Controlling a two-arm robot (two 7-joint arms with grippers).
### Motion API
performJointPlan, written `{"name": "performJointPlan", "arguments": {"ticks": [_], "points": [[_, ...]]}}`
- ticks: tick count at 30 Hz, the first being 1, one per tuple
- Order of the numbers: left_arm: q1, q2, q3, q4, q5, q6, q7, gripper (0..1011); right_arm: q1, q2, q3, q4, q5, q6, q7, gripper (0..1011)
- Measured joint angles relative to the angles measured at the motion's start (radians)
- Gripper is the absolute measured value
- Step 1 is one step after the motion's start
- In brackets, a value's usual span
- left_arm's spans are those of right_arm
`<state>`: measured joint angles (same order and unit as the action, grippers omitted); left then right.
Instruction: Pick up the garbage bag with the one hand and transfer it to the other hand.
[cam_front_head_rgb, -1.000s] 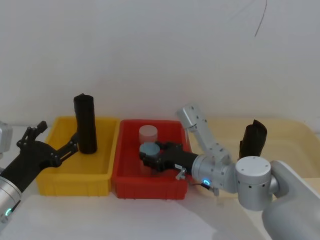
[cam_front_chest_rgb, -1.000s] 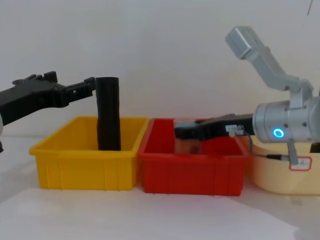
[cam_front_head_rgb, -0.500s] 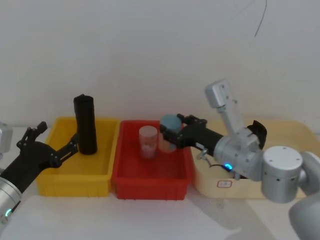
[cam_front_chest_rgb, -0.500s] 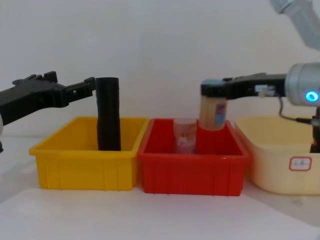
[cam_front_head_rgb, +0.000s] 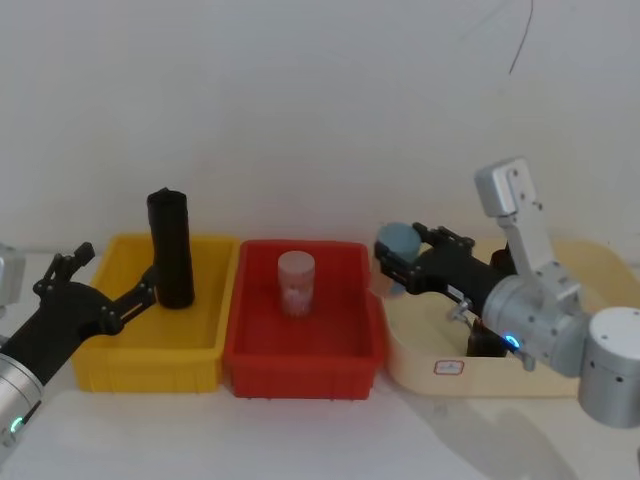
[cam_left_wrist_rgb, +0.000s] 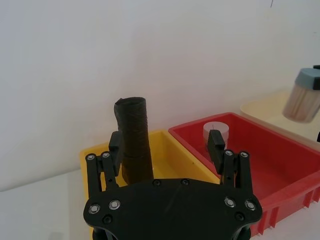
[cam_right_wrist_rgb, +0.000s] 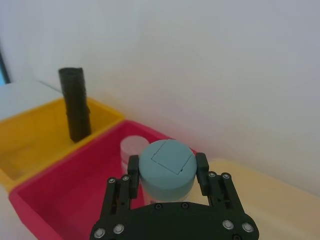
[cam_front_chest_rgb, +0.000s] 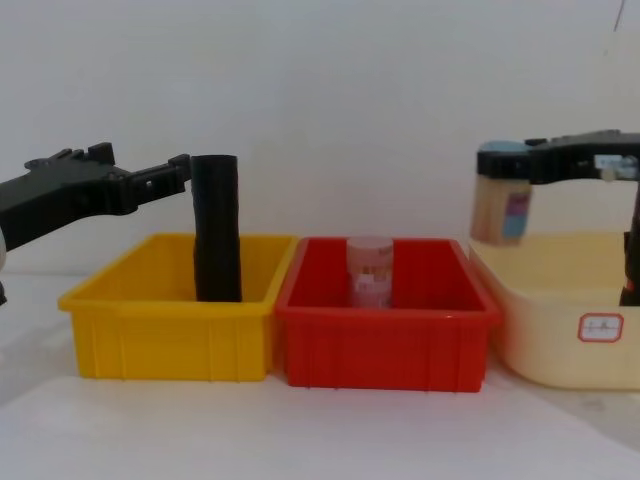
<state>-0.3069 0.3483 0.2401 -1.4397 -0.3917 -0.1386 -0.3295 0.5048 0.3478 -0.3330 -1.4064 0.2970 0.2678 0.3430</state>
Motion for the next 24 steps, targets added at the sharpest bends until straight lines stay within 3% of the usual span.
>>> {"name": "performJointPlan", "arguments": {"ticks": [10, 24], "points": [[0.0, 0.0, 0.0, 0.0, 0.0, 0.0, 0.0, 1004, -0.05, 0.026, 0.042, -0.027, 0.001, 0.021, -0.031, 660], [0.0, 0.0, 0.0, 0.0, 0.0, 0.0, 0.0, 1003, -0.08, 0.037, 0.082, -0.005, 0.0, 0.035, -0.048, 660]]}}
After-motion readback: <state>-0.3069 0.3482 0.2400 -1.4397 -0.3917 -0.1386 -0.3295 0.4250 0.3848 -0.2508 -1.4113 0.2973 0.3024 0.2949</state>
